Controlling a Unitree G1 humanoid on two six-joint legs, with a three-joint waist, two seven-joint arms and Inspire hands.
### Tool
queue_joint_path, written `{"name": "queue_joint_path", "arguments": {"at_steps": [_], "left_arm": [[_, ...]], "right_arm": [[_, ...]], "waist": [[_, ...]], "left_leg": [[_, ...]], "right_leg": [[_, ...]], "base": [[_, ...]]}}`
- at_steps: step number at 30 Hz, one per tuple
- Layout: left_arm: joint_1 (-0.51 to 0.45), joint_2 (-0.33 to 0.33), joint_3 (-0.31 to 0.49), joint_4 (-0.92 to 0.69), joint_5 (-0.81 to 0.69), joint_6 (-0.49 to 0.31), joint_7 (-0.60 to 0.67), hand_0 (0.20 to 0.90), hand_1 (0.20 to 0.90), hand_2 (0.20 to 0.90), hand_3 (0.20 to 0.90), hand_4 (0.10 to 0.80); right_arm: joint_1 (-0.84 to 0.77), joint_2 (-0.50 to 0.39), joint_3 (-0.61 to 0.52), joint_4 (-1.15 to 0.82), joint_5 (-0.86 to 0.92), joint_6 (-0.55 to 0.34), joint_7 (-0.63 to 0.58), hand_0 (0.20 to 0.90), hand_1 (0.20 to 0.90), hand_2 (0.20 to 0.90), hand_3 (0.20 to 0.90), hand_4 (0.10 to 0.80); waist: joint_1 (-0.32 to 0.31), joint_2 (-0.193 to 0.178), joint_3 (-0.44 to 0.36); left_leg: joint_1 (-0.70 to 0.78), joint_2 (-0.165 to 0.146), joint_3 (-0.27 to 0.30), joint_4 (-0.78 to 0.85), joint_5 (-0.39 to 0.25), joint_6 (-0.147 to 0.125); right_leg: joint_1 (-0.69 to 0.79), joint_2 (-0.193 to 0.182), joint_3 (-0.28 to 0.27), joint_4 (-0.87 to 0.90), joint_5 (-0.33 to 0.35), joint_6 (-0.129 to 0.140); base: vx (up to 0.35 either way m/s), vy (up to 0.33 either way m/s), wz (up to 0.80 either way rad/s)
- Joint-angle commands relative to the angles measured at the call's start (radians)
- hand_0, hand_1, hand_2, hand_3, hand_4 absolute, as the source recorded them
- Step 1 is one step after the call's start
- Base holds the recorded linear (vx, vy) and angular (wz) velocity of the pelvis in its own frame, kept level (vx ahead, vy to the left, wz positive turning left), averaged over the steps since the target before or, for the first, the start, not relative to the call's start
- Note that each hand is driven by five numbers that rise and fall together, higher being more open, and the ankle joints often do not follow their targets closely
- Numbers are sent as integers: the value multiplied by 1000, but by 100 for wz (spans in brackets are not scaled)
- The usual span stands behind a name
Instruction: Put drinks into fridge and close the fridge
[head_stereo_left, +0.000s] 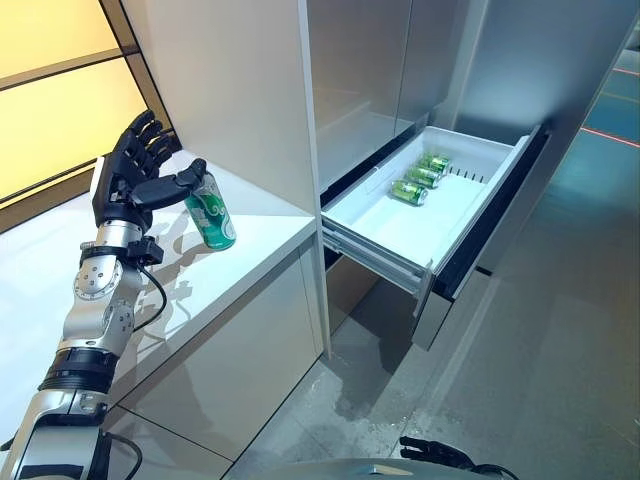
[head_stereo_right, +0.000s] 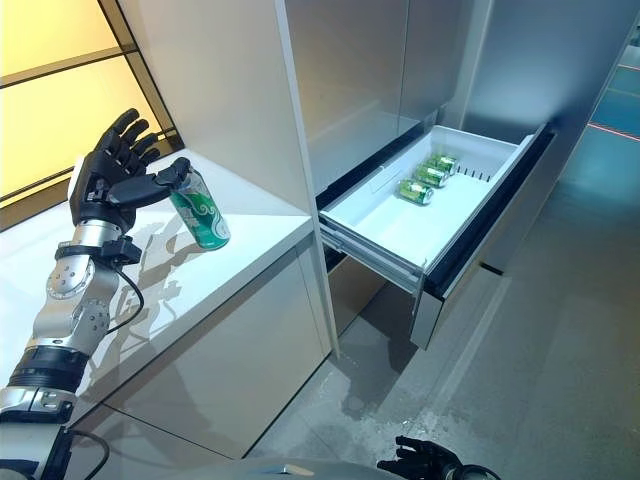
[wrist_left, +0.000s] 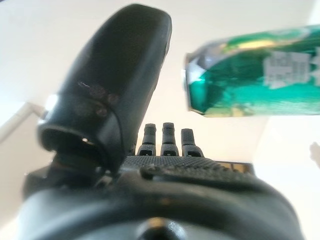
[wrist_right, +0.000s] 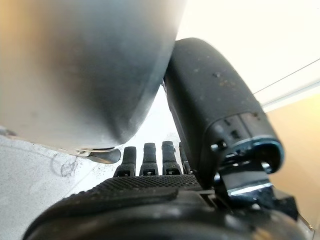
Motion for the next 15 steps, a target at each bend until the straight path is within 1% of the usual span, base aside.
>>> {"name": "queue_joint_path", "arguments": {"at_steps": [1,7,8,10,15], "left_arm": [[-99,27,50,-2,34,-64,-9,900,900,900,900,800],[-90,20,46,9,34,-61,-29,900,900,900,900,800],[-87,19,42,6,13,-57,-56,900,900,900,900,800],[-86,18,40,-4,7,-51,-71,900,900,900,900,800],[-86,9,31,-19,6,-40,-79,900,900,900,900,800]], "right_arm": [[-6,-45,21,29,-39,-2,26,900,900,900,900,800],[-4,-45,16,32,-43,-4,24,900,900,900,900,800],[-4,-46,14,30,-45,-1,25,900,900,900,900,800],[-4,-48,13,28,-47,0,27,900,900,900,900,800],[-3,-50,10,30,-49,-4,30,900,900,900,900,800]], "waist": [[-9,14,-12],[-11,16,-11],[-12,16,-9],[-13,16,-8],[-15,18,-5]], "left_leg": [[21,-32,26,27,-138,23],[20,-33,30,29,-139,24],[22,-32,32,27,-138,24],[21,-32,33,28,-139,24],[22,-33,35,28,-140,25]], "right_leg": [[-57,9,8,135,-126,43],[-57,8,9,134,-125,45],[-58,8,10,135,-124,46],[-58,7,12,135,-125,46],[-60,7,14,137,-124,47]], "base": [[0,0,0],[0,0,0],[0,0,0],[17,6,-1],[0,0,0]]}}
